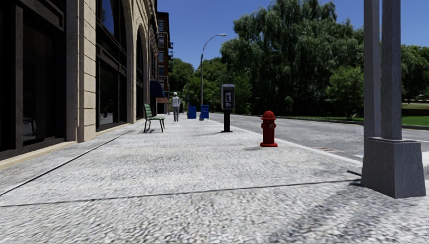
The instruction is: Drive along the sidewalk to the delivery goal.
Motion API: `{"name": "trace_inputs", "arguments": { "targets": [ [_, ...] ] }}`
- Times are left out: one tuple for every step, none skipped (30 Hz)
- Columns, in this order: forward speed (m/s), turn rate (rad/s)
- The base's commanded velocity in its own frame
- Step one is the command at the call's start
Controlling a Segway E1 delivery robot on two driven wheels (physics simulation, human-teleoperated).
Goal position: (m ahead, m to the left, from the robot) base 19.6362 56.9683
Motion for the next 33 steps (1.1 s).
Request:
{"name": "trace_inputs", "arguments": {
  "targets": [
    [2.0, 0.26],
    [2.0, 0.26],
    [2.0, 0.26],
    [2.0, 0.26],
    [2.0, 0.26],
    [2.0, 0.26],
    [2.0, 0.26],
    [2.0, 0.26],
    [2.0, 0.26],
    [2.0, 0.26],
    [2.0, 0.26],
    [2.0, 0.26],
    [2.0, 0.26],
    [2.0, 0.26],
    [2.0, 0.26],
    [2.0, 0.26],
    [2.0, 0.26],
    [2.0, 0.26],
    [2.0, 0.26],
    [2.0, 0.26],
    [2.0, 0.26],
    [2.0, 0.26],
    [2.0, 0.26],
    [2.0, 0.26],
    [2.0, 0.26],
    [2.0, 0.26],
    [2.0, 0.26],
    [2.0, 0.26],
    [2.0, 0.26],
    [2.0, 0.22],
    [2.0, 0.0],
    [2.0, 0.0],
    [2.0, 0.0]
  ]
}}
